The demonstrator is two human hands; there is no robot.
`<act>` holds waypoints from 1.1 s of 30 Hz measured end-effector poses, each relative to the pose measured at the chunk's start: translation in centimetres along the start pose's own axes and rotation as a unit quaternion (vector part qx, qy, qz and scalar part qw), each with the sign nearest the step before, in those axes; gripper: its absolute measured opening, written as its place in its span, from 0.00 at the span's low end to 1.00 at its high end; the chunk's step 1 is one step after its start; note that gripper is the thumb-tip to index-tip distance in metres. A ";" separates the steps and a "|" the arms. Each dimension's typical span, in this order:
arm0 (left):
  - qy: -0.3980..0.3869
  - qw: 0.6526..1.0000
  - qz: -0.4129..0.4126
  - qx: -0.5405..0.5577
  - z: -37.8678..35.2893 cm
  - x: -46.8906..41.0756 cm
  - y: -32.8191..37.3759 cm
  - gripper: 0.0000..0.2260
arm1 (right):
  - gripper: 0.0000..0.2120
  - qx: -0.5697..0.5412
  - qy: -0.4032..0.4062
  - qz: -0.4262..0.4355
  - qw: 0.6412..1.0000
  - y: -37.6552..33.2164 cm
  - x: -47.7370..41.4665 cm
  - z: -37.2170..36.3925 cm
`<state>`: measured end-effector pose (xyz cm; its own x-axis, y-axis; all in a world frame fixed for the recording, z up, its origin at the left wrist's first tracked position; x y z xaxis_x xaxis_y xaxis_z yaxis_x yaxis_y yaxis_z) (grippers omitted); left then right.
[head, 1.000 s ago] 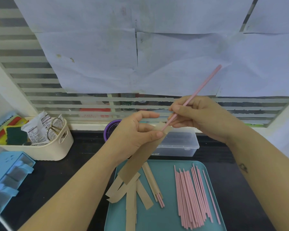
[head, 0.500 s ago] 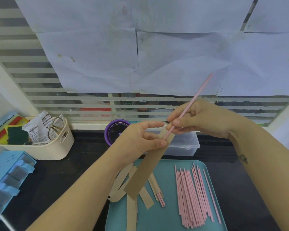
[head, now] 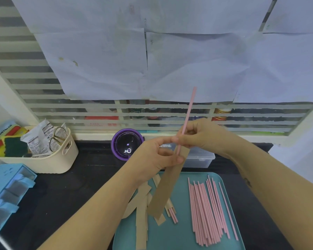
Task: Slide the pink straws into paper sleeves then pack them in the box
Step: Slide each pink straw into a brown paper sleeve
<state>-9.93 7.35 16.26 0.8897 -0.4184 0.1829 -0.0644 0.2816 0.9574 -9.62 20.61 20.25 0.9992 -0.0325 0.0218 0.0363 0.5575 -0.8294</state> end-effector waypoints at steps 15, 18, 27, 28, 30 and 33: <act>0.062 0.998 -0.013 0.027 -0.1 -0.2 -0.7 0.12 | 0.24 -0.168 0.217 0.011 0.961 0.8 -0.3 1.1; 0.073 0.996 -0.018 0.051 -0.1 -0.5 -0.5 0.14 | 0.21 -0.113 0.194 0.027 0.974 0.6 -0.1 -0.4; 0.115 0.990 -0.024 0.076 0.9 -0.7 -0.9 0.18 | 0.17 -0.011 0.106 0.091 0.990 0.5 0.6 -1.7; 0.119 0.990 -0.027 0.065 0.9 -0.8 -1.0 0.20 | 0.18 -0.014 0.101 0.081 0.991 1.0 0.6 -1.4; 0.125 0.991 -0.033 0.043 1.2 -1.0 -1.3 0.23 | 0.19 -0.024 0.112 0.034 0.993 3.5 0.5 -0.9; 0.127 0.991 -0.039 0.034 1.3 -1.1 -2.3 0.27 | 0.17 0.089 0.042 -0.088 0.991 11.1 0.9 -2.4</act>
<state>-11.40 6.03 14.17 0.9775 -0.2036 0.0542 -0.0137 0.1951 0.9807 -8.40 24.74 9.75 0.9728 -0.2072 0.1040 0.2191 0.6750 -0.7046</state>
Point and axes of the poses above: each hand's wrist, its own x-axis away from the middle knuckle, its own z-axis out of the back of the hand, y = z × x, the point moved 6 cm from there along -x, towards the middle knuckle, and after that the axes turned 11 degrees about y, right-handed, at the moved point
